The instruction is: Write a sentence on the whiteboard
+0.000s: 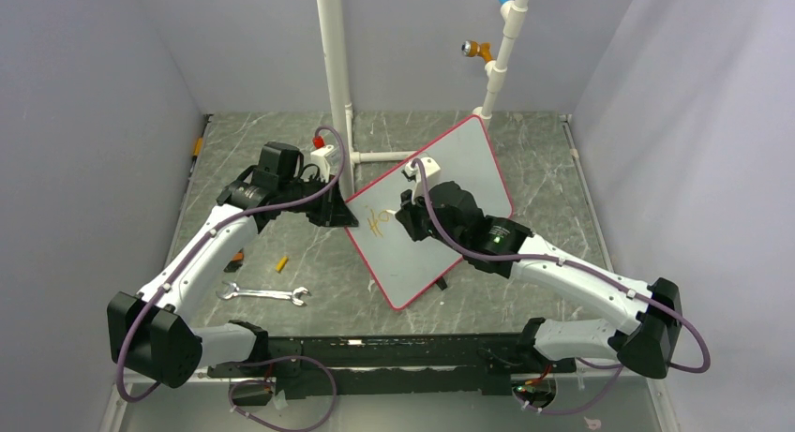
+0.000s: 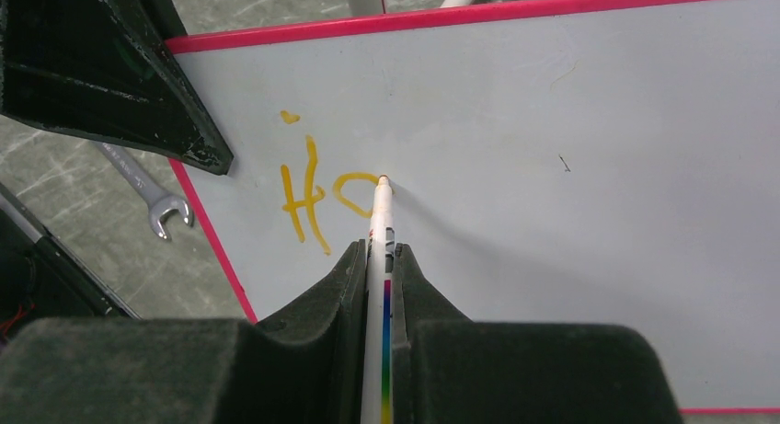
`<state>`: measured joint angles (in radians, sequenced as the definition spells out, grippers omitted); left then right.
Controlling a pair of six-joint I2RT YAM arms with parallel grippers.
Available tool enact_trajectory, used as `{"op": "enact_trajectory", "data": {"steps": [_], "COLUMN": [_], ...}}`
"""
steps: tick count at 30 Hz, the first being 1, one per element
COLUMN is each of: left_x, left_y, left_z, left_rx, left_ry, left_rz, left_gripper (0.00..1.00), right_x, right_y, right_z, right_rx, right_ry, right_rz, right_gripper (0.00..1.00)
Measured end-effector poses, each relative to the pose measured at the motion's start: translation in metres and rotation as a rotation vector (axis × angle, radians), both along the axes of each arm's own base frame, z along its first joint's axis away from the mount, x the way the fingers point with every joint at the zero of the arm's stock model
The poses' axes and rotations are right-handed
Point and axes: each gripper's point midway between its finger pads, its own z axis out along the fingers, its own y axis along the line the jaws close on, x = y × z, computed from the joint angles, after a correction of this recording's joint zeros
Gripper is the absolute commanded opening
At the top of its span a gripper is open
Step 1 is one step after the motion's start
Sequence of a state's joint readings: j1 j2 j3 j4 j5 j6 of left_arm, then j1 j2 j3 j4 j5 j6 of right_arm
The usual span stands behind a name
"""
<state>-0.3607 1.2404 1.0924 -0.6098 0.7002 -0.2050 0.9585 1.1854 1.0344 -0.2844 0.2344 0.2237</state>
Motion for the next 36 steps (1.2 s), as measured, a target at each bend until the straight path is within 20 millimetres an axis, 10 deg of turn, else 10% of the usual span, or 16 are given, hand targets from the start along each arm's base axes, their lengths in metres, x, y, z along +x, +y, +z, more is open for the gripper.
{"op": "enact_trajectory", "data": {"steps": [25,36], "left_x": [-0.001,-0.002], "left_y": [0.001,0.001], "left_z": [0.004,0.005], "left_rx": [-0.003,-0.004], "left_ry": [-0.018,-0.021], "left_rz": [0.007,0.005], "left_gripper": [0.00,0.00], "right_x": [-0.012,-0.009], "right_y": [-0.016,-0.023], "right_z": [-0.021,0.018], "right_rx": [-0.024,0.055], "right_ry": [0.037,-0.034], "right_rz": [-0.010,-0.035], "right_gripper": [0.00,0.00]}}
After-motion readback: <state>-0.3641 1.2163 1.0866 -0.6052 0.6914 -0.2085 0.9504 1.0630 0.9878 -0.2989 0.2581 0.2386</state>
